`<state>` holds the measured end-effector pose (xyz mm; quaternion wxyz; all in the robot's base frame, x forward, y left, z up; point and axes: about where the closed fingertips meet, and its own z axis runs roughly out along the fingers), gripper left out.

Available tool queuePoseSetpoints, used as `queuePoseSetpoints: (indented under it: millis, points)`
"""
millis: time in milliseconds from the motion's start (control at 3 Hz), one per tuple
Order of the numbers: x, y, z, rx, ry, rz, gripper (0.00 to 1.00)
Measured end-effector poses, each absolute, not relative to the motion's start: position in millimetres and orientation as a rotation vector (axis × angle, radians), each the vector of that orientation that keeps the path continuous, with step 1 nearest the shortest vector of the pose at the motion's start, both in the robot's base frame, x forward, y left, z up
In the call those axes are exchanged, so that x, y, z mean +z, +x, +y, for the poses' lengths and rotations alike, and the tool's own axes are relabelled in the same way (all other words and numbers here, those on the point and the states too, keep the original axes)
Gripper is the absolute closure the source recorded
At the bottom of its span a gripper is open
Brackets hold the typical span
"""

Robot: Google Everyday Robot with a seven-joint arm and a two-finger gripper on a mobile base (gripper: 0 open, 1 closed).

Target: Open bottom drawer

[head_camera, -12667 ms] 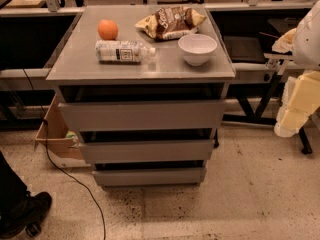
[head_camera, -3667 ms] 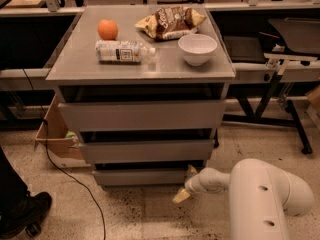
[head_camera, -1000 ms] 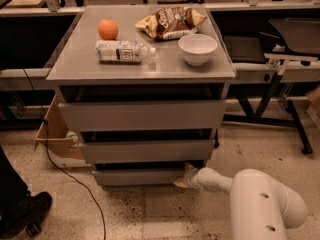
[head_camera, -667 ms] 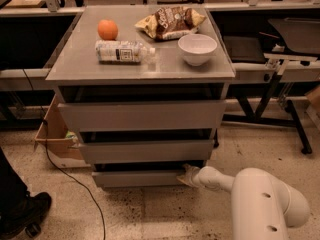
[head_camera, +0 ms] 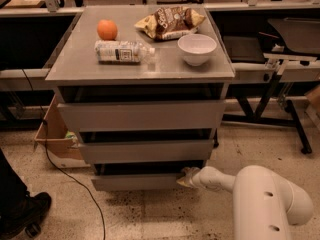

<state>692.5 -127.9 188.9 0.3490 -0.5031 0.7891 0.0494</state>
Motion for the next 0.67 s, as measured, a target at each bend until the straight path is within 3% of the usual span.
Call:
queuePoseSetpoints:
  millis: [333,667]
  points:
    - [180.2,666.2,-135.0,0.136,-1.378,2.088,0.85]
    - [185.5,659.0,-136.6,0.139,-1.404,2.098,0.61]
